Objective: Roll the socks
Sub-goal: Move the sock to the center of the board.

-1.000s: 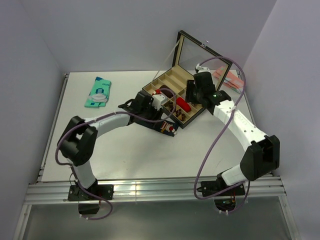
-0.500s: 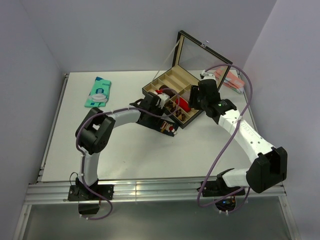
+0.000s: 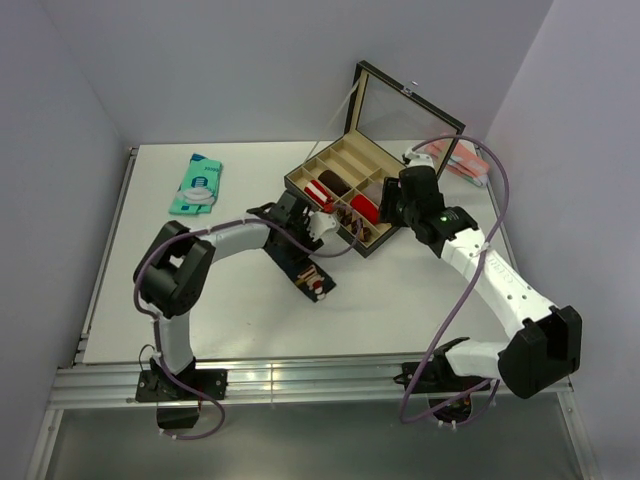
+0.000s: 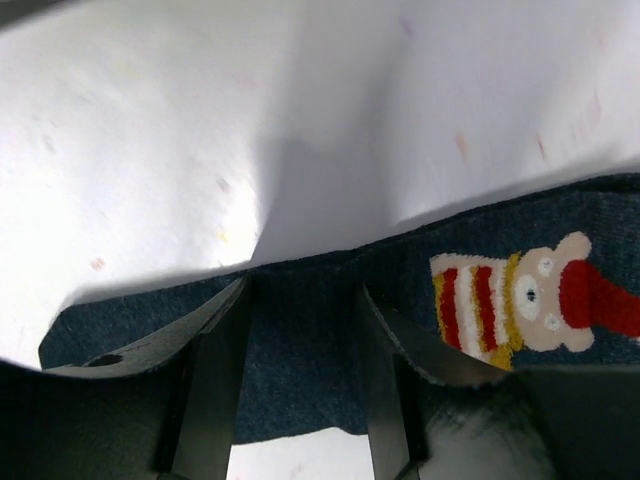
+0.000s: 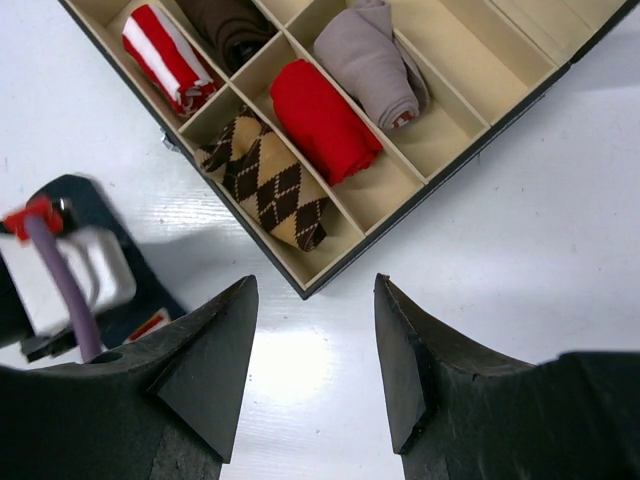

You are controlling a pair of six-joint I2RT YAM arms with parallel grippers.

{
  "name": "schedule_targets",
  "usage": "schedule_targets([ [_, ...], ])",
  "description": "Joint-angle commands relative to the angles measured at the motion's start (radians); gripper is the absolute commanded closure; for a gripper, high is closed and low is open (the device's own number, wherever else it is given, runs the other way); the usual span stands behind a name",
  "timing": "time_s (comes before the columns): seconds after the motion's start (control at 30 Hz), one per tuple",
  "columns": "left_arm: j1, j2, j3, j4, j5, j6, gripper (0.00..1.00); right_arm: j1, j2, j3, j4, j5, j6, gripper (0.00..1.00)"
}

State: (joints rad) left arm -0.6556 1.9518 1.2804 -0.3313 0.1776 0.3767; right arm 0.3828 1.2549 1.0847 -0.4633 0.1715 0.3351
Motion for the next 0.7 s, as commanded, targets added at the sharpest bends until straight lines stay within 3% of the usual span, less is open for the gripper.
schedule_targets([
  [0.0,0.013,-0.033,-0.111,-0.176,0.049,0.269,0.50,0.018,-0.055,-0.016,0.025,-0.001,-0.004,0.43],
  [0.3,0.036,-0.148,-0.269,-0.245,0.187,0.611,0.49,0.096,-0.120,-0.100,0.046,0.040,0.048,0.42],
  [0.53,0.036,-0.200,-0.352,-0.120,0.174,0.697,0.45,0.133,-0.181,-0.206,0.152,0.019,0.130,0.42],
  [0.67,0.036,-0.224,-0.343,0.000,0.190,0.614,0.44,0.152,-0.198,-0.236,0.206,0.017,0.154,0.42],
])
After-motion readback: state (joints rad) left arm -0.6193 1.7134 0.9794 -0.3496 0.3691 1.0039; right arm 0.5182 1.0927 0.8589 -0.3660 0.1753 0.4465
